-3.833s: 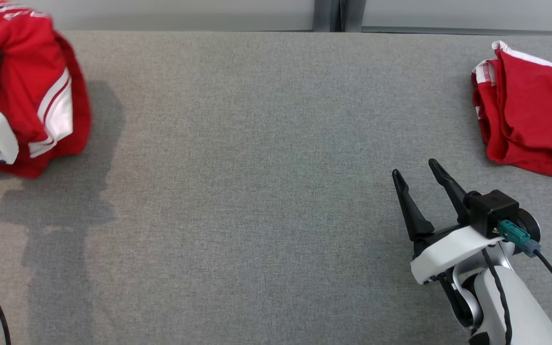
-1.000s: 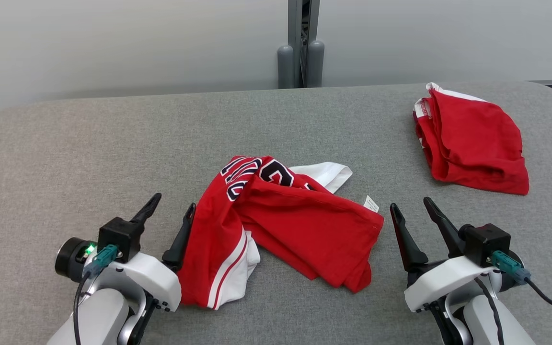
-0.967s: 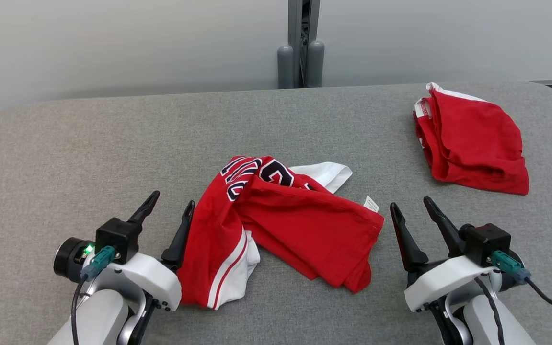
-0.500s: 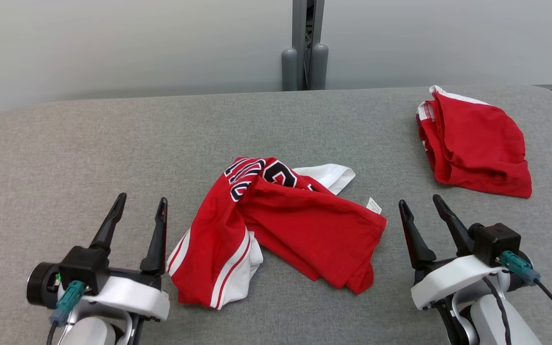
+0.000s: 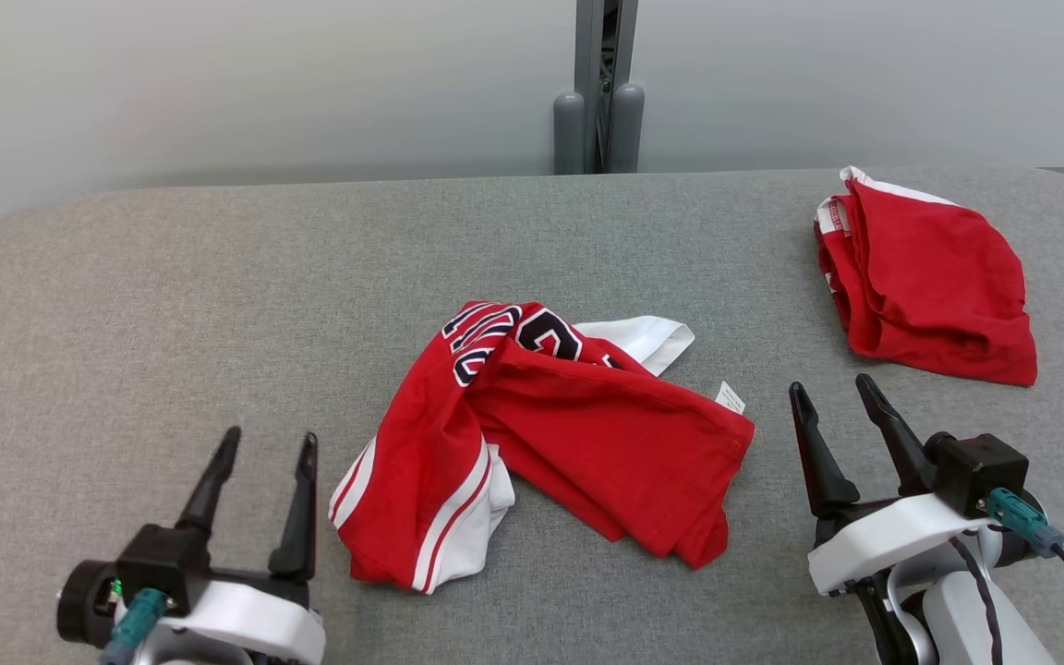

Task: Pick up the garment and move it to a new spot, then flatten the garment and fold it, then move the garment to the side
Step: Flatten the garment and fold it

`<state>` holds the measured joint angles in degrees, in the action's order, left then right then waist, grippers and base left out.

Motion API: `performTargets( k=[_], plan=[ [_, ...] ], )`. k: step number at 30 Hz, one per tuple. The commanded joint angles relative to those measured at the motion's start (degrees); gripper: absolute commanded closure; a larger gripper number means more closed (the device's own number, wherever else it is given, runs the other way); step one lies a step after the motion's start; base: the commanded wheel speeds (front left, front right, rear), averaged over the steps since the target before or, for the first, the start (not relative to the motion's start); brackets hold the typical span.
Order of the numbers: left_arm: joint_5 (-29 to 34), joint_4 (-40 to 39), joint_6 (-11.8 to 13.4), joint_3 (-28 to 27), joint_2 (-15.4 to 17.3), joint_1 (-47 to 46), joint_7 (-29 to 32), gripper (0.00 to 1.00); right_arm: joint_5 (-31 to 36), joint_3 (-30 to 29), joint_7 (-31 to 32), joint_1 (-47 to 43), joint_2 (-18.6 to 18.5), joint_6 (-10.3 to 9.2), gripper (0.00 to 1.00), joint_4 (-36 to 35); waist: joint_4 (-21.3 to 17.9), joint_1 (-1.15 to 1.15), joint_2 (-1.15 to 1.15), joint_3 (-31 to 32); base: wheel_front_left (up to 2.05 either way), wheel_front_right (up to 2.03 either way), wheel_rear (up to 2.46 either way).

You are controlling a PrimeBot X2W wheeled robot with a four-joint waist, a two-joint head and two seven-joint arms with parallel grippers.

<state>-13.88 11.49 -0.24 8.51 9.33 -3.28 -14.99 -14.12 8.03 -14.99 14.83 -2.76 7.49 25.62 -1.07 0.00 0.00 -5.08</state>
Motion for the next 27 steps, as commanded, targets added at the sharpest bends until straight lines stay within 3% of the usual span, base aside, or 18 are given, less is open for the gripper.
performTargets(
  k=[1,16,27],
  plan=[
    [0.87,0.80,-1.06,0.34,-0.23,0.91,-0.24,0.00,0.15,-0.33,-0.28,-0.41,-0.28,0.00,0.00,-0.31,-0.01,0.00,0.00,-0.04,0.00,0.00,0.00],
    [1.06,7.49,-5.32,5.80,-2.82,4.91,-0.24,0.00,0.29,-1.09,-0.28,-1.21,-0.27,0.00,0.00,0.04,0.05,0.00,0.00,0.09,0.00,0.00,0.00],
    [-1.14,15.59,-6.08,7.65,-3.78,2.08,0.13,0.00,0.00,-0.17,-0.28,-0.70,-0.27,0.00,0.00,0.49,-0.81,0.00,0.00,0.23,0.00,0.00,0.00]
  ],
)
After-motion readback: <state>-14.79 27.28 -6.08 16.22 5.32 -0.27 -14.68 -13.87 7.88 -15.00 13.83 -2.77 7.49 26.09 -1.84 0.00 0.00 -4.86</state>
